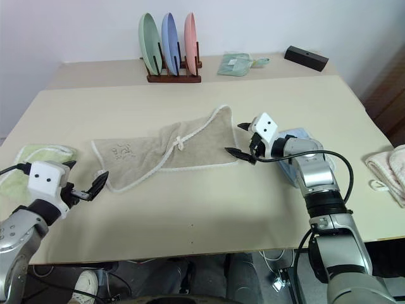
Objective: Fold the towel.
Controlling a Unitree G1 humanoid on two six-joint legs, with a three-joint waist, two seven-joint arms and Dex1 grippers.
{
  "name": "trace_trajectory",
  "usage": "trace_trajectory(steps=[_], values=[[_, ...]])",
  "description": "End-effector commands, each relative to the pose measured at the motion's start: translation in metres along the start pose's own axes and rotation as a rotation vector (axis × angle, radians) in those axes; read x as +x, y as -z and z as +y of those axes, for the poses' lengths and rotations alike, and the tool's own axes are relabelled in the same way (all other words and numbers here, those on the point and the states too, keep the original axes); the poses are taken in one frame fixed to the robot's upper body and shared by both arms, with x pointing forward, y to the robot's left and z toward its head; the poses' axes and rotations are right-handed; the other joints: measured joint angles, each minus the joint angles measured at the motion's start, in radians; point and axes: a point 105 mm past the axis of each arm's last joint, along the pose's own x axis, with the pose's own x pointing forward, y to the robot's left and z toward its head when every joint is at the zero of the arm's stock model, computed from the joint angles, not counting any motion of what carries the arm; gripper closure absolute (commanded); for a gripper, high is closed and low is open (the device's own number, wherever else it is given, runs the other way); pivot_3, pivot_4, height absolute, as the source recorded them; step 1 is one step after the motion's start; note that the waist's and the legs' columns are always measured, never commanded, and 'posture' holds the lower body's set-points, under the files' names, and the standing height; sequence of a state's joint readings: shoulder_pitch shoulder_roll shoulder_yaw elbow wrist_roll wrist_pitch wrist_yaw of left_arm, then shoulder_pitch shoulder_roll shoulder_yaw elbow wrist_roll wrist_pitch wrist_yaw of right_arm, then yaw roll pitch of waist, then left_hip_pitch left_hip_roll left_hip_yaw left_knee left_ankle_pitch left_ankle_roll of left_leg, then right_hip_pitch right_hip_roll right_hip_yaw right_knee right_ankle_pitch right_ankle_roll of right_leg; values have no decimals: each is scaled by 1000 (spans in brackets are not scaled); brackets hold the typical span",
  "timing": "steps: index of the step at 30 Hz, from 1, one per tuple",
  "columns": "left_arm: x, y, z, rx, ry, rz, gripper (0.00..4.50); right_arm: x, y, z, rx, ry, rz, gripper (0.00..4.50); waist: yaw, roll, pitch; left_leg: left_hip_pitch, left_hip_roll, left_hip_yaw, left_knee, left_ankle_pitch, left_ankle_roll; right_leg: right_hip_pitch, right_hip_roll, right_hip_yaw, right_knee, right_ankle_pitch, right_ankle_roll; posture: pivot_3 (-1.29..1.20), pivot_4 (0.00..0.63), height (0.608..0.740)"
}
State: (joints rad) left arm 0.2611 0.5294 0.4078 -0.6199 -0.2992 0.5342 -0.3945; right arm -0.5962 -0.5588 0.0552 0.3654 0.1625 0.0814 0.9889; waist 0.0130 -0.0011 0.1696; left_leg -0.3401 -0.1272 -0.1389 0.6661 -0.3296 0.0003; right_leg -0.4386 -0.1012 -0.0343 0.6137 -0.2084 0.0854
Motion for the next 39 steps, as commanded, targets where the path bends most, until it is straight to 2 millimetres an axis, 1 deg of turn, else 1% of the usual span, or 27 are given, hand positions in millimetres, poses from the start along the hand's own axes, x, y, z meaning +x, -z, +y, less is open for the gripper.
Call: trace_trajectory(steps=[1, 3, 6, 10, 13, 14, 15, 17, 19, 22, 24, 27, 29, 32, 35, 39], values=[[0, -9, -1, 29, 9, -32, 46, -5, -15, -4, -42, 22, -44, 0, 0, 0, 0, 0, 0, 0, 0, 0, 0, 0, 0, 0, 0, 0, 0, 0, 150, 740], [0, -9, -1, 29, 15, -32, 46, -5, -14, -4, -43, 23, -44, 0, -1, 0, 0, 0, 0, 0, 0, 0, 0, 0, 0, 0, 0, 0, 0, 0, 150, 740], [1, -9, -2, 35, 38, -32, 46, -5, -19, -4, -43, 27, -56, 0, 0, 0, 0, 0, 1, 1, 0, 0, 0, -1, 1, 1, 0, 0, 0, 0, 150, 740], [6, -9, -4, 47, 68, -30, 46, -9, -18, -5, -9, 33, -59, 0, 0, 0, 0, 0, 1, 1, 0, 0, 0, -1, 1, 1, 0, 0, 0, 0, 150, 740], [10, -11, -20, 19, 214, -13, 46, -8, -16, 5, 58, -23, -64, 0, 2, 0, 0, 0, 1, 1, 0, 0, 0, -1, 1, 1, 0, 0, 0, 0, 150, 740], [10, -12, -28, 27, 278, -7, 46, -7, -16, 5, 61, -18, -66, 0, 1, 0, 0, 0, 1, 1, 0, 0, 0, -1, 1, 1, 0, 0, 0, 0, 150, 740], [8, -11, -32, 35, 316, -1, 46, -5, -16, 7, 58, -11, -68, 0, 0, 0, 0, 0, 1, 1, 0, 0, 0, -1, 1, 1, 0, 0, 0, 0, 150, 740], [9, -10, -42, 100, 395, 21, 46, -3, -16, 7, 56, 3, -67, 0, -2, 0, 1, 0, 1, 2, 0, 0, 0, -1, 1, 2, 0, 0, 0, 0, 150, 740], [18, -1, -46, 255, 442, 86, 46, 0, -16, 13, 42, -7, -66, 0, -1, 0, 1, 0, 2, 2, -1, 0, 0, -2, 2, 2, 0, 0, -1, 0, 150, 740], [25, 12, -41, 331, 470, 159, 46, 0, -18, 18, 39, -2, -73, 0, 0, 1, 1, 0, 3, 3, -1, 0, 0, -3, 3, 2, 0, 1, -1, 0, 150, 740], [31, 19, -37, 371, 472, 187, 46, -2, -16, 19, 46, 8, -68, 0, -1, 1, 1, 0, 3, 3, -1, -1, 0, -3, 3, 3, 0, 1, -1, 0, 150, 740], [38, 30, -34, 389, 484, 239, 46, -3, -13, 23, 46, 6, -59, 0, 1, 1, 1, -1, 3, 3, -1, -1, 0, -3, 3, 3, 0, 1, -1, 0, 150, 740], [43, 34, -36, 390, 502, 255, 46, -4, -14, 25, 43, 10, -59, 0, 2, 2, 1, -1, 3, 3, -1, -1, 0, -3, 3, 3, 0, 1, -1, 0, 150, 740], [49, 36, -35, 380, 503, 253, 46, -5, -15, 25, 42, 27, -62, 0, 1, 3, 1, 0, 3, 3, -1, -1, 0, -2, 3, 3, 1, 1, -2, 0, 150, 740], [55, 35, -29, 371, 481, 246, 828, -8, -13, 27, 43, 37, -57, 0, 1, 3, 1, 1, 3, 3, -1, -1, -1, -2, 3, 3, 1, 1, -2, 0, 150, 740], [58, 29, -20, 396, 446, 231, 2850, -11, -11, 28, 45, 48, -53, 0, -1, 3, 1, 1, 3, 3, -1, -1, -1, -3, 4, 3, 1, 1, -2, 0, 150, 740]])
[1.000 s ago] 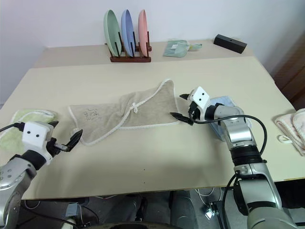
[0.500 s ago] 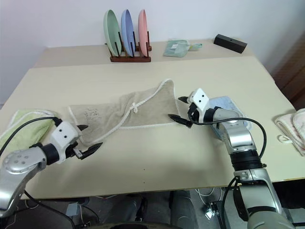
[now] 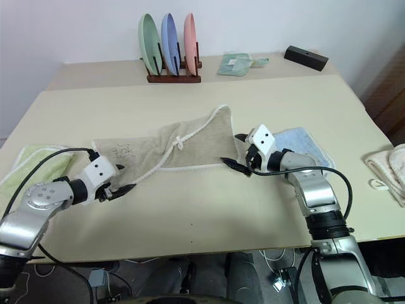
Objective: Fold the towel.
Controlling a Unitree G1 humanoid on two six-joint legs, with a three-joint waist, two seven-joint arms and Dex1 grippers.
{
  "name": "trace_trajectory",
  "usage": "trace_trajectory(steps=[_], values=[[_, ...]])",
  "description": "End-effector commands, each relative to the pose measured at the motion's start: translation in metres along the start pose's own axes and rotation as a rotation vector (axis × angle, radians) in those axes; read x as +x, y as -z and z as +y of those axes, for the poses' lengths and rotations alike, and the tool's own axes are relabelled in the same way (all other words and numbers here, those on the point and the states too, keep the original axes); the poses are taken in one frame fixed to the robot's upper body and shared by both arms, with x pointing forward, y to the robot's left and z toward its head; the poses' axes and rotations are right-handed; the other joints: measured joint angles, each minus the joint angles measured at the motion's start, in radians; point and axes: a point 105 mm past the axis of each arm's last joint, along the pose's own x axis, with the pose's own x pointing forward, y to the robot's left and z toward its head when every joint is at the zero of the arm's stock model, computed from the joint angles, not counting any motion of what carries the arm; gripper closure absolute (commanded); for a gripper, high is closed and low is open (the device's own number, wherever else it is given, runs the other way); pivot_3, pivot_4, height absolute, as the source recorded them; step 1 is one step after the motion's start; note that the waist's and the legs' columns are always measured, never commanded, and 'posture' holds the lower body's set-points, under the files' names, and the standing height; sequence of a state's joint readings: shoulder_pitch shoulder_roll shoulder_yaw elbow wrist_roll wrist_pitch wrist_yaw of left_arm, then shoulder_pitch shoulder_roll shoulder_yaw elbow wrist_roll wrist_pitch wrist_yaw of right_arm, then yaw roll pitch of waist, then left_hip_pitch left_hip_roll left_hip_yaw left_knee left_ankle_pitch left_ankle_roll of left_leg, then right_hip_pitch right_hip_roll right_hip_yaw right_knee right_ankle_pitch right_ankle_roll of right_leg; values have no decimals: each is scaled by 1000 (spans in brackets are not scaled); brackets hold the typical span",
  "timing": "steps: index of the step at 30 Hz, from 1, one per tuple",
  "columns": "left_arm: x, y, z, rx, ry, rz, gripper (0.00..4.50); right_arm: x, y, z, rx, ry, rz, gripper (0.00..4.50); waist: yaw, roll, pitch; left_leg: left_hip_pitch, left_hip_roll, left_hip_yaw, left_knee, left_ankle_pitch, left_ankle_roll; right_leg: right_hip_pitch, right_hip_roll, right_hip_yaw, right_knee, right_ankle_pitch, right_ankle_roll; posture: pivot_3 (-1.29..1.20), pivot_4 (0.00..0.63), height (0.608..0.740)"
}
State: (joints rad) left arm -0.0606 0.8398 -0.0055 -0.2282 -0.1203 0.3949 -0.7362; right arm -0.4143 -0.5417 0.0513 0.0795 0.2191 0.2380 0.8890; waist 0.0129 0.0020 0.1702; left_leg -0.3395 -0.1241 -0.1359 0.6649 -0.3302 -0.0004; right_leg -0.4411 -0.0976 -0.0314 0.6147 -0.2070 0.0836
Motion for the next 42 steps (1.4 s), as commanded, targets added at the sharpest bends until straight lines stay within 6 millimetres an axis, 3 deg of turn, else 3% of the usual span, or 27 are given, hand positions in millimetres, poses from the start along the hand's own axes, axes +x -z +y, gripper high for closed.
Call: trace_trajectory(steps=[1, 3, 4, 7, 11, 14, 18, 22, 25, 30, 33, 36, 42], values=[[-5, 8, 15, 25, -72, 50, 3280, -6, -13, -5, -36, 27, -39, 0, -2, 0, 0, 0, 0, 0, 0, 0, 0, 0, 0, 0, 0, 0, 0, 0, 150, 740], [-7, 3, 19, 40, -92, 42, 4377, -5, -13, -5, -37, 28, -40, 0, -4, 0, 0, 0, 0, 0, 0, 0, 0, -1, 0, 0, 0, 0, 0, 0, 150, 740], [-8, 0, 20, 51, -103, 37, 4450, -3, -14, -5, -39, 27, -43, 0, -3, 0, 0, 0, 1, 0, 0, 0, 0, -1, 1, 0, 0, 0, 0, 0, 150, 740], [-16, -13, 24, 105, -153, 3, 4450, 1, -19, -7, -72, 24, -51, 0, -3, 0, 1, -1, 1, 0, 0, 0, 0, -1, 0, 0, 0, 0, 0, 0, 150, 740], [-43, -27, 12, 90, -164, -51, 4450, 9, -28, -17, -201, 47, -37, 0, -11, -1, 2, -2, 1, 2, 0, -1, 0, -3, 0, 1, -1, 0, 0, 0, 150, 740], [-67, -13, -2, 130, -163, 24, 4450, 19, -36, -32, -369, 82, 3, 0, -19, -1, 2, -2, 1, 2, 0, -1, 0, -3, 0, 1, -1, 0, 0, 0, 150, 740], [-83, -1, -2, 58, -205, 49, 4450, 31, -39, -37, -559, 42, 53, 0, -16, -2, 3, -1, 1, 2, -1, -1, -1, -2, 1, 1, -1, 0, 0, 0, 150, 740], [-100, 35, -8, 120, -165, 196, 4450, 52, -42, -51, -755, 23, 118, 0, -27, -2, 4, -1, 1, 4, 0, -1, -1, -2, 0, 1, -1, 0, 0, 0, 150, 740], [-103, 41, -16, 112, -130, 198, 4450, 63, -43, -52, -791, 0, 118, 0, -27, -3, 4, -1, 1, 4, -1, -1, 0, -3, 1, 2, -1, 0, 0, 0, 150, 740], [-99, 41, -52, 25, 22, 169, 4450, 81, -42, -44, -814, -46, 103, 0, -28, -3, 5, -1, 2, 4, -1, -2, 1, -3, 1, 2, -2, 0, -1, 0, 150, 740], [-103, 52, -63, -6, 64, 215, 4450, 89, -50, -41, -758, -43, 60, 0, -28, -2, 5, -1, 2, 4, -1, -3, 1, -3, 1, 2, -2, 0, -1, 0, 150, 740], [-108, 58, -72, -36, 90, 239, 4450, 94, -52, -36, -596, -83, 38, 0, -29, -1, 5, -1, 2, 4, -1, -2, 1, -3, 1, 2, -1, 0, -1, 0, 150, 740], [-110, 62, -73, -53, 70, 238, 4450, 91, -20, -25, -88, -182, 137, 0, -27, 0, 5, 0, 2, 4, -1, -3, 2, -2, 1, 3, -1, 0, -1, 0, 150, 740]])
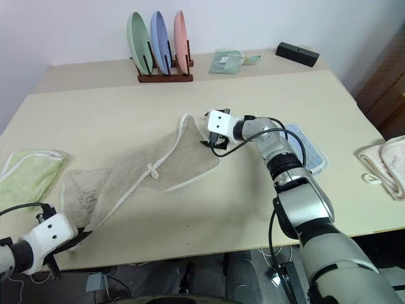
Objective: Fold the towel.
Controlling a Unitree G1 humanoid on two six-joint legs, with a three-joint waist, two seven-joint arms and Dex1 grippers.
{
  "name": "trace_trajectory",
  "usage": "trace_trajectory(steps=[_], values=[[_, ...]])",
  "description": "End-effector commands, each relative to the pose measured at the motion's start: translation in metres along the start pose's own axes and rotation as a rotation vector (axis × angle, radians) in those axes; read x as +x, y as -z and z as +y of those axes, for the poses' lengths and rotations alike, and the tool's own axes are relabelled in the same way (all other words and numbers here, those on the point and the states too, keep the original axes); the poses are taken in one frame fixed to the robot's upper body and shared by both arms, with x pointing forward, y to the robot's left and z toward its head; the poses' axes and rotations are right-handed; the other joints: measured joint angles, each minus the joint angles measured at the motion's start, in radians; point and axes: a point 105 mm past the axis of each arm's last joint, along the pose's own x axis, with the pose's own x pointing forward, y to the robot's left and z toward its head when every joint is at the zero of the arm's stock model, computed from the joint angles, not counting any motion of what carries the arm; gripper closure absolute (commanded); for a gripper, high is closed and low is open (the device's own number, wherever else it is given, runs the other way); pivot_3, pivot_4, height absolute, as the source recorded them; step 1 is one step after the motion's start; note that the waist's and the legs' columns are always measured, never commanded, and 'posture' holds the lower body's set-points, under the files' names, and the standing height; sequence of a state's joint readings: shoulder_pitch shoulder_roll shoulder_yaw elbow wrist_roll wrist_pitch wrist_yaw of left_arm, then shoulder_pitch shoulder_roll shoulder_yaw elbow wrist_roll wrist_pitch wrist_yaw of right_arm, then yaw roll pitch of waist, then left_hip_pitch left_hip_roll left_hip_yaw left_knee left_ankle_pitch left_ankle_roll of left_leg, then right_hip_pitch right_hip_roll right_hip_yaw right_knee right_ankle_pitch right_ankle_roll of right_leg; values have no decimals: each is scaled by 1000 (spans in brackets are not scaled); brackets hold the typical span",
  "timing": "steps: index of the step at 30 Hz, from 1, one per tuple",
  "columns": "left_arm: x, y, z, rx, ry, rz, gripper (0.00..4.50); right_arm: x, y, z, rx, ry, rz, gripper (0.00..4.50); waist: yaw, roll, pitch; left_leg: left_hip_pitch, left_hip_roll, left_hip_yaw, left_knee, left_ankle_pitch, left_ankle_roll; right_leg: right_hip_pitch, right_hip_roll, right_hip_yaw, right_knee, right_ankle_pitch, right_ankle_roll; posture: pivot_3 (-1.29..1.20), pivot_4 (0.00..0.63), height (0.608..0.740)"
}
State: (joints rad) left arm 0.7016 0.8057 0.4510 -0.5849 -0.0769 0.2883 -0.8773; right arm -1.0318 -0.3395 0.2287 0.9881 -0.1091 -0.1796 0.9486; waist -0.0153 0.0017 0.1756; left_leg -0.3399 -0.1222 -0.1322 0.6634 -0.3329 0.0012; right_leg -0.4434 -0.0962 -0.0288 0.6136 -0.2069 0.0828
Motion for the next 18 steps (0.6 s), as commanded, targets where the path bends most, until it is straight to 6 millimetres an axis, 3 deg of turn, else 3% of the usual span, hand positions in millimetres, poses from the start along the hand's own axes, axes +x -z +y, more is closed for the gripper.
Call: trace_trajectory(steps=[1, 7, 8, 11, 14, 17, 18], values=[[-1, 5, -4, -29, 11, 7, 4450, -2, 7, 9, 225, -55, 1, 0, 1, 0, 0, 0, 0, 0, 0, 0, 0, 0, 0, 0, 0, 0, 0, 0, 150, 740], [3, -1, 0, -45, -6, -39, 4450, 2, 24, 23, 381, -46, 76, 0, 2, 4, 0, 0, 0, 0, 0, -2, 3, 0, 0, 0, 0, 0, 0, 0, 150, 740], [3, -1, 1, -45, -7, -42, 4484, 3, 24, 25, 375, -52, 81, 240, 2, 4, 0, 0, 0, 0, 0, -3, 4, 0, 0, 0, 1, 0, 0, 0, 150, 740], [5, 0, 4, -40, -9, -44, 4500, 4, 21, 30, 356, -59, 72, 1234, 3, 4, 0, 0, 0, 0, 0, -2, 4, 0, 0, 0, 1, 0, 0, 0, 150, 740], [7, -1, 8, -28, -22, -55, 4500, 1, 14, 37, 315, -84, 40, 2836, 2, 3, 0, 0, 0, 0, 0, 0, 0, 0, 0, 0, 1, 0, 0, 0, 150, 740], [11, -13, 16, -41, -59, -123, 4500, -17, 14, 40, 225, -81, 33, 4388, 8, 3, 0, 0, 0, 0, 0, 0, 0, 0, 0, 0, 1, 0, 0, 0, 150, 740], [12, -17, 20, -44, -68, -141, 4500, -27, 15, 41, 207, -82, 36, 4453, 11, 3, 0, 0, 0, 0, 1, 0, 0, 0, 0, 0, 1, 0, 0, 0, 150, 740]])
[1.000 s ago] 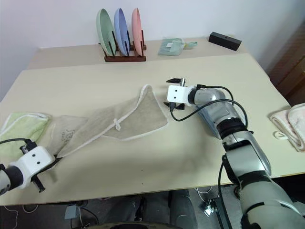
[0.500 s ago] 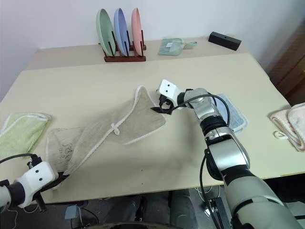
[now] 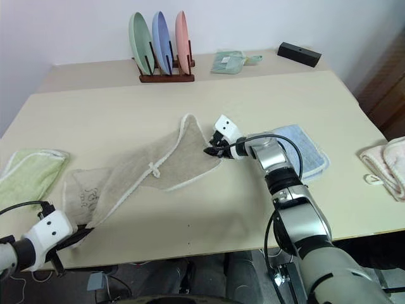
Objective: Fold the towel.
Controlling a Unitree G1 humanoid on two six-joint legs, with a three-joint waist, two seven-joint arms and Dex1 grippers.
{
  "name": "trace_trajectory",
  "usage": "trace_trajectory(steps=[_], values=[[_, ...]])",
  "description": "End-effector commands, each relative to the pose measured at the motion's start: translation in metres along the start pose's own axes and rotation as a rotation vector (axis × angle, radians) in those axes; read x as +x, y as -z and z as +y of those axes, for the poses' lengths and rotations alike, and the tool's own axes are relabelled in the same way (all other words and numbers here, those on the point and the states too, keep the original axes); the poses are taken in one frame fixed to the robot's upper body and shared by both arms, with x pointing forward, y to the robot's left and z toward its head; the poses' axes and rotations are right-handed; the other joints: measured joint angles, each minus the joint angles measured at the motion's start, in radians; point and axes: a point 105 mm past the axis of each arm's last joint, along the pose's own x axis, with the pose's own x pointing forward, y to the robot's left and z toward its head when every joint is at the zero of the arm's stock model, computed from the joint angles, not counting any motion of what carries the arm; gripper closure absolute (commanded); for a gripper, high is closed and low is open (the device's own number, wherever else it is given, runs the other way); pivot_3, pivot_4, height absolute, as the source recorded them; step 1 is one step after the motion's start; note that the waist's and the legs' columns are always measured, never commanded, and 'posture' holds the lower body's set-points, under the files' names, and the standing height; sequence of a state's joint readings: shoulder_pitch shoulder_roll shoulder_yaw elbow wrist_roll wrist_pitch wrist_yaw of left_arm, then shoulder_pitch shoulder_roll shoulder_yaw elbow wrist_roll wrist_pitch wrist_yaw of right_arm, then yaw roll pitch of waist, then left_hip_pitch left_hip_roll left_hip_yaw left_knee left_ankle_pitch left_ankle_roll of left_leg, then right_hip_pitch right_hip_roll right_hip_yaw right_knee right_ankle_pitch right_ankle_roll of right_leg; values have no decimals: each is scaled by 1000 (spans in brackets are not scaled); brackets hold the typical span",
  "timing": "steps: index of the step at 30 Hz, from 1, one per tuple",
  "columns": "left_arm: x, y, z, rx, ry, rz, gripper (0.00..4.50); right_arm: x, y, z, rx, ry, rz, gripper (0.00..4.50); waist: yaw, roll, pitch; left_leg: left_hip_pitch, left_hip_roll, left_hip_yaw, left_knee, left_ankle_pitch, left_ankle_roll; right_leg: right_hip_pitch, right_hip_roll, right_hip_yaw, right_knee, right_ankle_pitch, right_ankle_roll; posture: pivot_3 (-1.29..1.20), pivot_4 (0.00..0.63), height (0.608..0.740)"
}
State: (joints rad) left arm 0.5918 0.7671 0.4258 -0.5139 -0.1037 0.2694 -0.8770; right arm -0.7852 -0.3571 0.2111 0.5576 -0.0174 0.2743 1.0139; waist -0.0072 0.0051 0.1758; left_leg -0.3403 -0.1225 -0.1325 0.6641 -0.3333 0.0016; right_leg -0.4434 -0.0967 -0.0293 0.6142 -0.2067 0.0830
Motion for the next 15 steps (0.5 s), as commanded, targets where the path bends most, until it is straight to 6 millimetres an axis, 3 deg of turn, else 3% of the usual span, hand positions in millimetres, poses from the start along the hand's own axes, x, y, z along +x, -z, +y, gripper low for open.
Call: trace_trajectory(steps=[1, 6, 10, 13, 15], values=[[4, -13, 8, -6, -32, -66, 4500, -26, -5, 2, -88, 0, -7, 4453, 8, 0, 0, -1, 0, 0, 1, 0, 0, 0, 0, 0, 0, 0, 0, 0, 150, 740], [11, -17, 16, 12, -44, -91, 4500, -78, 5, 30, -161, -83, 29, 4453, 22, 0, 0, -1, 0, 0, 1, -1, 1, 0, 0, 0, -1, 0, 1, 0, 150, 740], [19, -18, 20, 34, -35, -99, 4500, -95, 15, 52, -198, -148, 81, 4453, 17, -2, 1, -1, 0, 1, 1, -2, 1, 0, 0, 0, -2, 0, 1, 0, 150, 740], [25, -19, 25, 49, -40, -107, 4500, -101, 12, 53, -186, -136, 82, 3607, 17, -2, 1, 0, 1, 2, 1, -4, 5, 0, 0, 0, -2, 0, 1, 0, 150, 740], [27, -20, 28, 61, -45, -113, 4500, -104, 5, 44, -212, -84, 73, 2713, 20, -3, 1, 0, 1, 2, 1, -4, 5, 1, 0, 0, -1, 0, 1, 0, 150, 740]])
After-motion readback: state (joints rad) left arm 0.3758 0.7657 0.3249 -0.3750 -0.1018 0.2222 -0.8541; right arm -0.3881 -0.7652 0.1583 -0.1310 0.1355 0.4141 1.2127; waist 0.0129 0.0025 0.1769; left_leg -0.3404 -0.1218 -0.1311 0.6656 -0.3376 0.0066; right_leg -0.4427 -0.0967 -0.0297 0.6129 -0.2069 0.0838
